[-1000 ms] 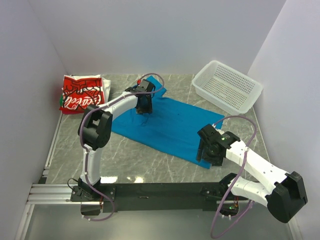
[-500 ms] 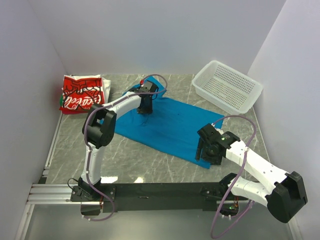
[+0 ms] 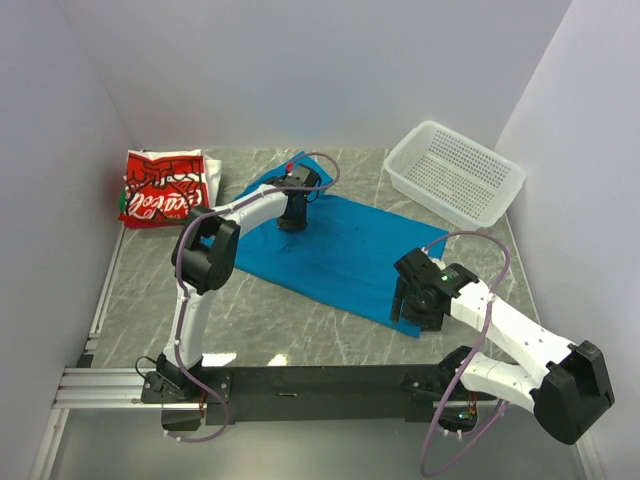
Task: Fold and stack the t-shirts
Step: Fold the tshirt
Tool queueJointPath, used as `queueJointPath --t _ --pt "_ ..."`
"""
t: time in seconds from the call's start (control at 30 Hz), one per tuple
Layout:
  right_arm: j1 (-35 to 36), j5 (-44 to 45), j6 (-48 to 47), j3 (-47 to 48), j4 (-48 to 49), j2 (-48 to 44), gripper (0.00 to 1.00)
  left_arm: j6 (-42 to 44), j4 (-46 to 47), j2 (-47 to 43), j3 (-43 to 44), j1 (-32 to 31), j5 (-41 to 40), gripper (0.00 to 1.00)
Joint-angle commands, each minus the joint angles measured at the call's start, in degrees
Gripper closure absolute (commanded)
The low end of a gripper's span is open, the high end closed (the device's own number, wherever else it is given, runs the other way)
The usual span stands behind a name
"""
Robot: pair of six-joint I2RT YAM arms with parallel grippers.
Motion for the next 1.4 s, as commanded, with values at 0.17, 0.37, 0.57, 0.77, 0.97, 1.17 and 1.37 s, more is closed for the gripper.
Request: queueJointPath --t 0.17,0.37,0.57,0.77,0.97,1.17,1.37 --pt "0.3 -0.1 -0.5 -0.3 1.3 0.5 0.27 1.9 -0.2 1.5 0.8 -0.4 -1.1 0.67" --pt "0.3 0.1 -0.5 -0.1 1.3 0.5 0.28 2.2 1.4 -0.1 0.0 -0.5 0.3 0.92" --pt "0.3 0.2 -0.5 0.0 1.2 0.5 0.28 1.9 1.2 -0.9 1.3 -0.6 0.7 0.99" --pt "0.3 0.1 -0.5 0.1 1.1 0.5 0.28 1.2 3.5 -4.2 -0.1 -0.6 2.7 1.0" --pt "0.3 -0.2 -0.6 0.3 1.1 0.7 0.28 1.1 5.7 -6.2 -1.2 -0.6 7.2 0.99" --pt "0.3 -0.6 -0.7 0.2 0.9 0.7 0.28 0.8 5.0 -4.8 -1.4 -0.6 8.5 0.91" --pt "0.3 -0.6 -0.6 0.2 1.2 0.8 0.28 0.2 4.7 -6.3 -2.9 -0.6 6.9 0.41"
